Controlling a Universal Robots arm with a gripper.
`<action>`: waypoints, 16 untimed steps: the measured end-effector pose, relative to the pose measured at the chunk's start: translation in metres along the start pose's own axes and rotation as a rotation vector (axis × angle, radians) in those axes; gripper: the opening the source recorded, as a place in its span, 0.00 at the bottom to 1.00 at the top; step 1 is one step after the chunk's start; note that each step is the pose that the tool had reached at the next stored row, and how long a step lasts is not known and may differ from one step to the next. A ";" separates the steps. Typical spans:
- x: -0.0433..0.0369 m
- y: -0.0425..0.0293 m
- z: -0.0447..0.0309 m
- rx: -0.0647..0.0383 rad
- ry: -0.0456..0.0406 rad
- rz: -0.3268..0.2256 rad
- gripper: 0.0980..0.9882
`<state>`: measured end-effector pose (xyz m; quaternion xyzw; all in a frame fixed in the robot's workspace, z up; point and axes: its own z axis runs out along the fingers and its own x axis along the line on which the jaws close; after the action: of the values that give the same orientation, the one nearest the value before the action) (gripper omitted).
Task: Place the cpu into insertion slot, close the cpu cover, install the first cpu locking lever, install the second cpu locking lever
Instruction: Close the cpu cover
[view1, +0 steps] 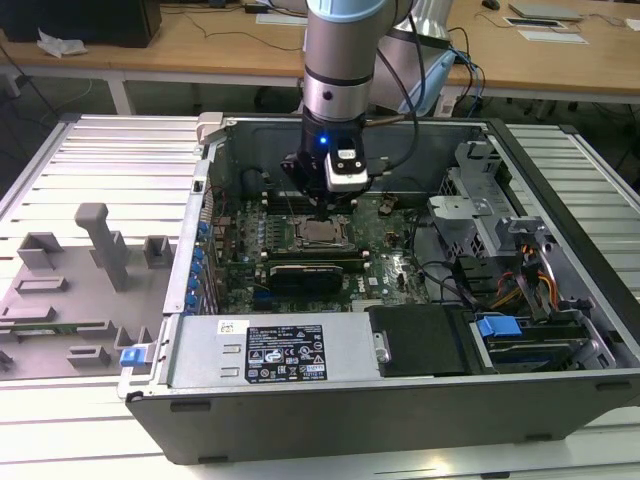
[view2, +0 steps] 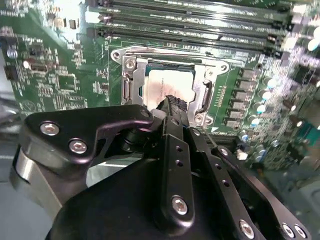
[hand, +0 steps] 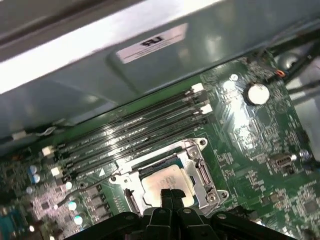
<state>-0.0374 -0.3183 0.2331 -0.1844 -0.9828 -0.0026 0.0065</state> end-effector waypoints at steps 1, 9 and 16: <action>0.0000 0.0000 0.0000 0.001 0.0000 -0.037 0.01; 0.0000 0.0000 0.0002 0.004 0.0004 -0.230 0.01; 0.0000 0.0000 0.0010 -0.002 -0.0256 -0.316 0.01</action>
<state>-0.0374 -0.3182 0.2322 -0.0274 -0.9996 -0.0021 -0.0067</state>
